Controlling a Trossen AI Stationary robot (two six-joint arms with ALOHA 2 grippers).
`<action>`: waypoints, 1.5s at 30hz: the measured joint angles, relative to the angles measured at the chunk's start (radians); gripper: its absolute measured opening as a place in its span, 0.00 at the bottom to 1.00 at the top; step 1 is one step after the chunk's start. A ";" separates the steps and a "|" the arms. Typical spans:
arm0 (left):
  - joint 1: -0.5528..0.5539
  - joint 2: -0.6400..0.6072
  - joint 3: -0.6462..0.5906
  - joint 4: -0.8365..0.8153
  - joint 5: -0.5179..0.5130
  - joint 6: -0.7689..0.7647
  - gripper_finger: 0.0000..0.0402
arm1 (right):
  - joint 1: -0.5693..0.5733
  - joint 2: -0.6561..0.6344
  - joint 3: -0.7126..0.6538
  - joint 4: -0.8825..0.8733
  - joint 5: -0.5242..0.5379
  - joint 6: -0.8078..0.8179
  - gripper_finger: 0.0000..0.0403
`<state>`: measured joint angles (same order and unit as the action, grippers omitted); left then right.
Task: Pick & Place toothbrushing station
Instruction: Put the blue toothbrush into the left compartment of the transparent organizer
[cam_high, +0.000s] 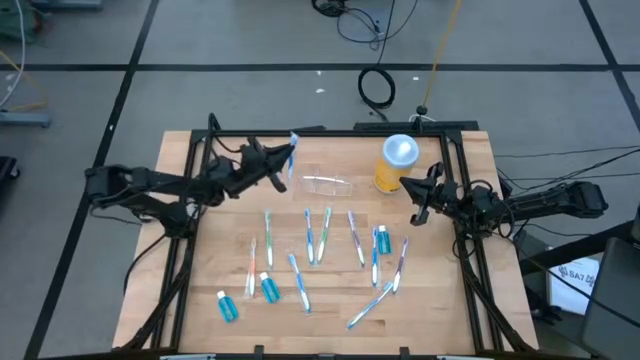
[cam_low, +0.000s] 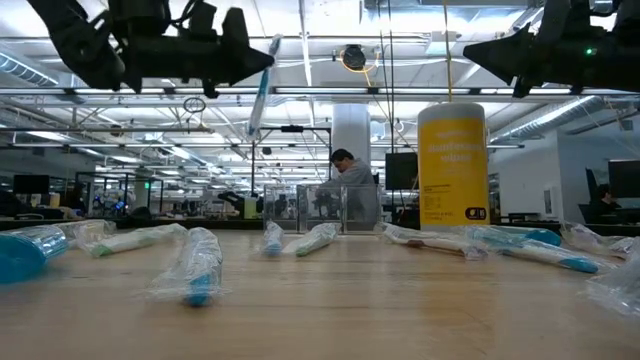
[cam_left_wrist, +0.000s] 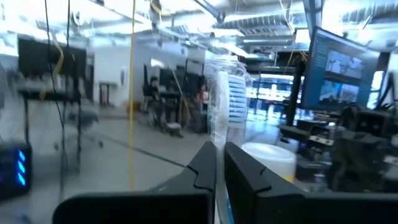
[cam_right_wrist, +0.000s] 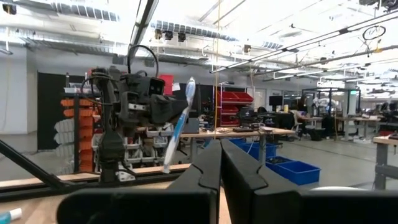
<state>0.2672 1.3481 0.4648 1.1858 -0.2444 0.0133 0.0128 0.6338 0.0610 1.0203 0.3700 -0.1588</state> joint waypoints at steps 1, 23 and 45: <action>0.000 0.031 0.000 0.051 0.000 0.022 0.02 | 0.000 0.000 0.000 0.000 0.000 -0.007 0.01; 0.019 0.561 0.181 0.323 -0.258 0.084 0.01 | -0.001 0.001 0.000 -0.014 0.001 -0.003 0.01; -0.036 0.640 0.180 0.161 -0.314 0.106 0.07 | 0.000 0.073 0.000 -0.098 -0.004 0.185 0.01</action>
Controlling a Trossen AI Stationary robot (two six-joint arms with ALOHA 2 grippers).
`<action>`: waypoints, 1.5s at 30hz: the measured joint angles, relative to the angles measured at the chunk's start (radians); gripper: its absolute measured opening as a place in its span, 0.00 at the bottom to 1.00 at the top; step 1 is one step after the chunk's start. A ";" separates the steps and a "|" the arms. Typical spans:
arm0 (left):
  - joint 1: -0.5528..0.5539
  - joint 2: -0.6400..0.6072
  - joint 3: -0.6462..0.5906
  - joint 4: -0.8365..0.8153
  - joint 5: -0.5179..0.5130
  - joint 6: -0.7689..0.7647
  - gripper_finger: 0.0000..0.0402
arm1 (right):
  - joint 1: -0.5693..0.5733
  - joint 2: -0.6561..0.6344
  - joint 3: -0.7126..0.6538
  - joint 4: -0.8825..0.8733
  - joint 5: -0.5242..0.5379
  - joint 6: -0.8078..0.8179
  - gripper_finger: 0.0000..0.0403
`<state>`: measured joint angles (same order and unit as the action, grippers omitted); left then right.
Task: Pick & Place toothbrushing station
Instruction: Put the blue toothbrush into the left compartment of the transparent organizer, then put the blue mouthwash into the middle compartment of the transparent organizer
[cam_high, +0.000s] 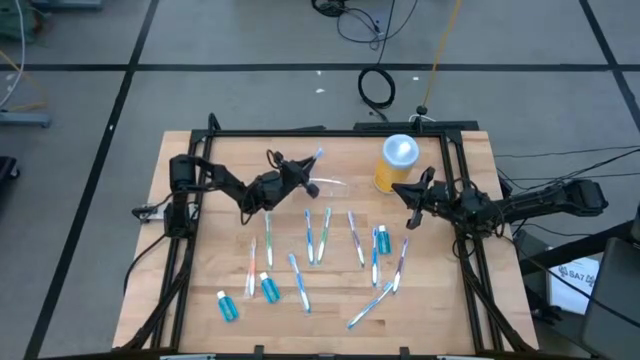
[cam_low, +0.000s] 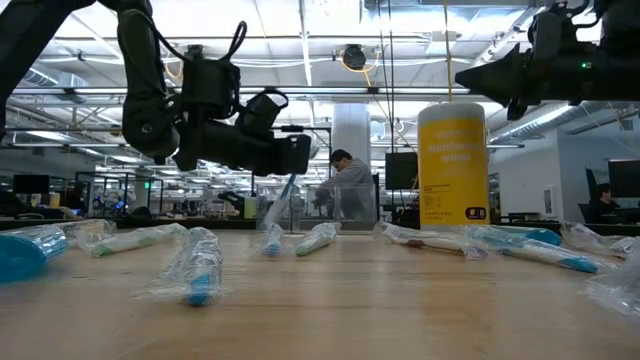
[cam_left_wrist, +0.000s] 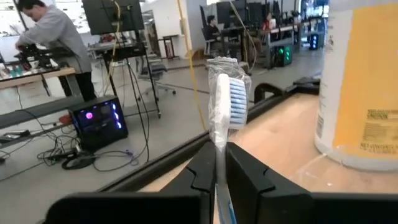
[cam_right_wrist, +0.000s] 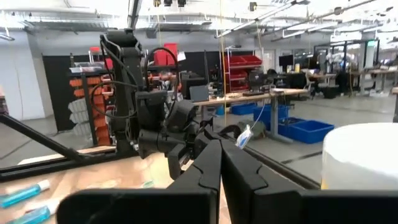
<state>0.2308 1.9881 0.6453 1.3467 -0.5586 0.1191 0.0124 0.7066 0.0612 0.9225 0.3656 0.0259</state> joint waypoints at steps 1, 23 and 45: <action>-0.004 -0.004 0.000 -0.002 -0.011 0.009 0.07 | 0.000 0.001 0.000 -0.001 0.000 0.008 0.01; -0.093 -0.504 0.000 -0.682 -0.117 -0.086 0.40 | 0.000 0.007 0.000 0.000 0.000 0.016 0.01; -0.344 -1.041 0.000 -1.492 0.176 -0.382 0.34 | 0.003 0.032 0.043 -0.006 -0.062 0.135 0.01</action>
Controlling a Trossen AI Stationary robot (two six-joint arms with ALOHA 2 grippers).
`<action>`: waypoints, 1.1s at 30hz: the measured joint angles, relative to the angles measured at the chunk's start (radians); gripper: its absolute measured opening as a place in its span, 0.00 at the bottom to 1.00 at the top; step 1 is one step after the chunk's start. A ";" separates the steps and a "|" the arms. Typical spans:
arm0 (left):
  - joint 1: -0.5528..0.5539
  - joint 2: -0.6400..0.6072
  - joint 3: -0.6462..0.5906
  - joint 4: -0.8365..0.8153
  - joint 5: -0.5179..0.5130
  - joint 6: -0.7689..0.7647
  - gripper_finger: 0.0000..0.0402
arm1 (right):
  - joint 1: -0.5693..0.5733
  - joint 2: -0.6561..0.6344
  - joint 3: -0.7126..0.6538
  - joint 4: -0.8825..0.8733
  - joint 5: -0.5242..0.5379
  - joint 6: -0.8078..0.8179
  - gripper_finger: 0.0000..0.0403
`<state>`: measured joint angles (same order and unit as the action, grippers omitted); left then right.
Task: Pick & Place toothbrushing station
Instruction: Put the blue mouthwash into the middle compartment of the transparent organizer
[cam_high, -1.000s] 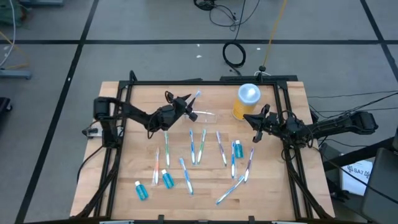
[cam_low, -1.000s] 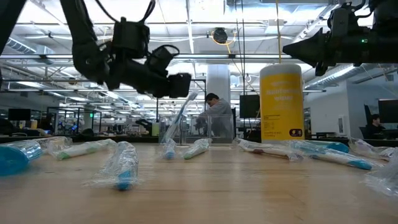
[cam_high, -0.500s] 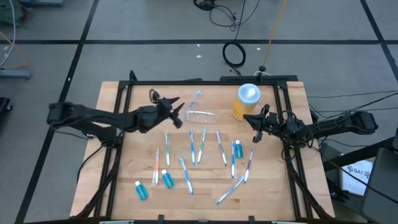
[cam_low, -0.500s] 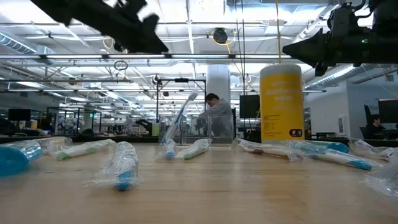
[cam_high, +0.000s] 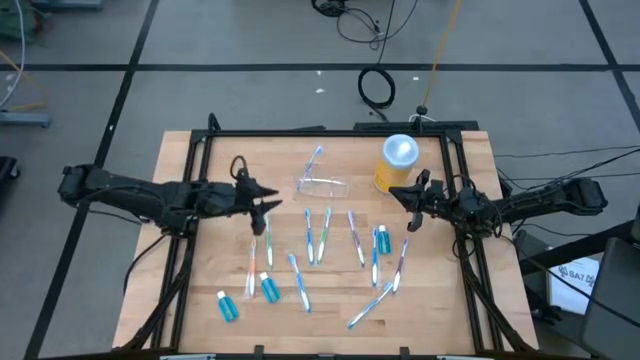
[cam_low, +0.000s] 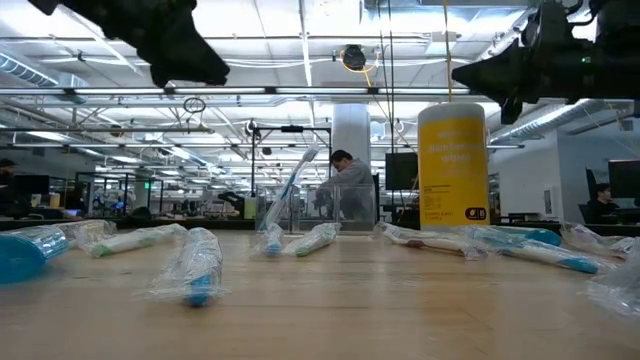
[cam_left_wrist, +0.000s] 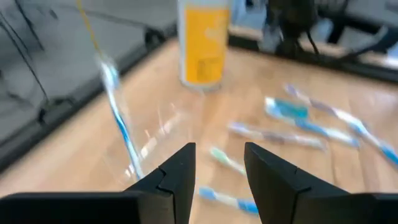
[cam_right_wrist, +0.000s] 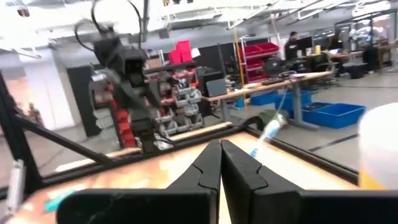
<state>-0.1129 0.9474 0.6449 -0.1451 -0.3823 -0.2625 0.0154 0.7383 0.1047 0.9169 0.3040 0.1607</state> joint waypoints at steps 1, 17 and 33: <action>-0.008 0.000 0.000 -0.017 0.009 -0.005 0.34 | 0.000 0.007 0.003 0.000 -0.001 0.010 0.01; -0.033 0.132 0.000 -0.064 0.140 -0.076 0.33 | 0.110 0.439 0.415 -0.203 -0.099 -0.025 0.00; -0.255 0.228 0.000 -0.256 0.460 -0.041 0.33 | 0.032 0.519 0.451 -0.155 -0.094 -0.076 0.01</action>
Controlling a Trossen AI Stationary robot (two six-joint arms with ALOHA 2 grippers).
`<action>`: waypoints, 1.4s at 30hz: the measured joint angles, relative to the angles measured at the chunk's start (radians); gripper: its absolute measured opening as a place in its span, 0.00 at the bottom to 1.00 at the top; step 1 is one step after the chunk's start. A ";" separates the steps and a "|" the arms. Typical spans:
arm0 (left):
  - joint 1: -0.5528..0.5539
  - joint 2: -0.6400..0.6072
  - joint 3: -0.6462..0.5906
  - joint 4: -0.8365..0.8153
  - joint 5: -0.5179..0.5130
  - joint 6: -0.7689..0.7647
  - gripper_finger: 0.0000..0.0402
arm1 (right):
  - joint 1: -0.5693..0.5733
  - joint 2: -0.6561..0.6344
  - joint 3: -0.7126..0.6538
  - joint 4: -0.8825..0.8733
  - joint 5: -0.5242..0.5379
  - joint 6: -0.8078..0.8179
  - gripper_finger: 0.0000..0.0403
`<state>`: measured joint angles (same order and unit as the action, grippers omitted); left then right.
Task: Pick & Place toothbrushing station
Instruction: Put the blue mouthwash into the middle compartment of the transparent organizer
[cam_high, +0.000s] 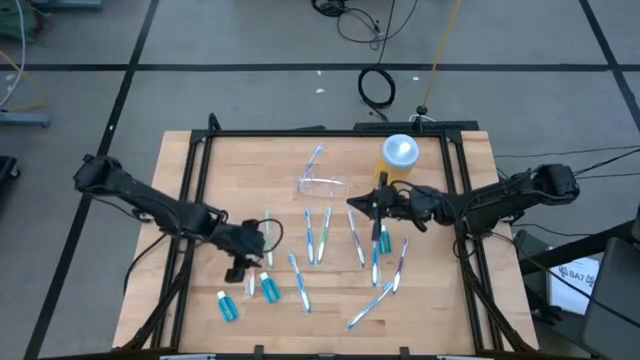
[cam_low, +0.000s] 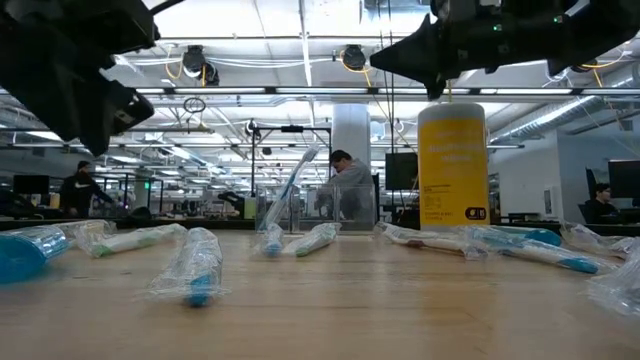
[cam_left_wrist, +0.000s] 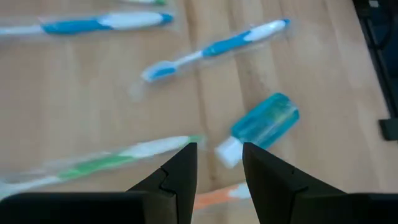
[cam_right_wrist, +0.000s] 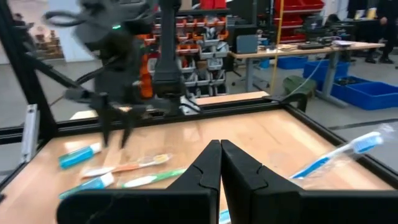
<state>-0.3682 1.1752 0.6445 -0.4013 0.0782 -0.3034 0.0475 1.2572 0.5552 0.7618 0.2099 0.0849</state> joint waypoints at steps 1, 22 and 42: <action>-0.012 0.019 0.000 0.019 0.000 -0.017 0.33 | -0.007 0.000 0.000 0.000 0.000 0.000 0.01; -0.101 0.311 0.000 0.133 -0.009 0.060 0.60 | -0.108 -0.001 0.000 0.079 -0.001 0.055 0.01; -0.071 0.314 0.001 0.081 -0.034 0.142 0.54 | -0.107 0.000 0.000 0.072 -0.002 0.053 0.01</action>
<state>-0.4392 1.4895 0.6453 -0.3206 0.0444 -0.1619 -0.0597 1.2568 0.5552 0.8333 0.2077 0.1379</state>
